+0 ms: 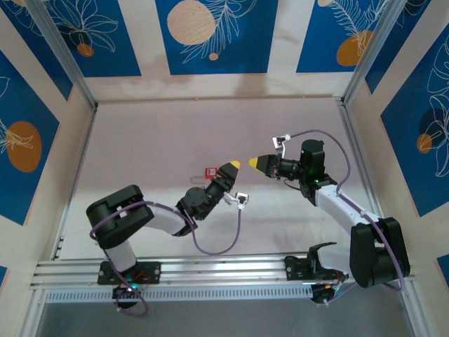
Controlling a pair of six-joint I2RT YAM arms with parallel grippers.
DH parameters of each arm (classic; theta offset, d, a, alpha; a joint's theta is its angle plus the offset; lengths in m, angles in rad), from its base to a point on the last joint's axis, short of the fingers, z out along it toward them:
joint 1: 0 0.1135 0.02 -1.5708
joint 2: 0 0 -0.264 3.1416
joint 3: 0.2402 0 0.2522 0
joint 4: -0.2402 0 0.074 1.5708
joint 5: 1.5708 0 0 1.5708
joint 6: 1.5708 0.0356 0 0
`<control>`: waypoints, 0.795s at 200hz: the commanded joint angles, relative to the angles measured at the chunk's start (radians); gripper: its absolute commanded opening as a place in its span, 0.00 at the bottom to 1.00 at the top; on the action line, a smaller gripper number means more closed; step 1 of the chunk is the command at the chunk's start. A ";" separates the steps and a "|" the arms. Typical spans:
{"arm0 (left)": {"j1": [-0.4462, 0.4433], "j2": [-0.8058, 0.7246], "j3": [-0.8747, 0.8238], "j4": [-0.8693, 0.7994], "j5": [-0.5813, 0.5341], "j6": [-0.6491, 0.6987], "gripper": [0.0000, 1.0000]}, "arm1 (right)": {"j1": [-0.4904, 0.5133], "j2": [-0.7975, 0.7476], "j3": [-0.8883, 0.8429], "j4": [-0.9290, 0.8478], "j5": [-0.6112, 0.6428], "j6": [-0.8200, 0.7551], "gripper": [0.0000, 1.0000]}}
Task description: Unlock with the key
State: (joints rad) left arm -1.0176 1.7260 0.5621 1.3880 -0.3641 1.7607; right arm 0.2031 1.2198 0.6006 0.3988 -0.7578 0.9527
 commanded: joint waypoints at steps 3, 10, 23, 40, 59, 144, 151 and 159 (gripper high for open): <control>-0.001 0.009 -0.013 0.019 -0.040 -0.028 0.71 | -0.017 -0.052 0.010 -0.074 0.015 -0.053 0.00; 0.000 0.009 -0.014 0.018 -0.056 -0.051 0.76 | -0.019 -0.067 0.008 -0.103 0.024 -0.071 0.00; 0.001 0.006 -0.017 0.017 -0.095 -0.127 0.88 | -0.023 -0.100 0.003 -0.167 0.050 -0.108 0.00; 0.005 -0.010 -0.014 -0.042 -0.175 -0.228 0.91 | -0.039 -0.144 -0.014 -0.231 0.080 -0.135 0.00; 0.008 -0.073 -0.034 -0.232 -0.219 -0.364 0.91 | -0.060 -0.191 -0.033 -0.278 0.107 -0.148 0.00; 0.104 -0.234 0.379 -1.805 0.169 -1.004 0.92 | -0.106 -0.280 -0.064 -0.402 0.178 -0.165 0.00; 0.109 -0.197 0.416 -1.853 0.195 -1.014 0.92 | -0.111 -0.285 -0.068 -0.403 0.179 -0.159 0.00; 0.115 -0.163 0.450 -1.886 0.226 -1.026 0.92 | -0.117 -0.291 -0.075 -0.408 0.181 -0.157 0.00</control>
State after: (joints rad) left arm -0.9203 1.4605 0.9268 -0.1074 -0.2844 0.8539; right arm 0.1017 0.9516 0.5518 0.0326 -0.5949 0.7975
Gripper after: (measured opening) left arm 0.921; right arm 0.063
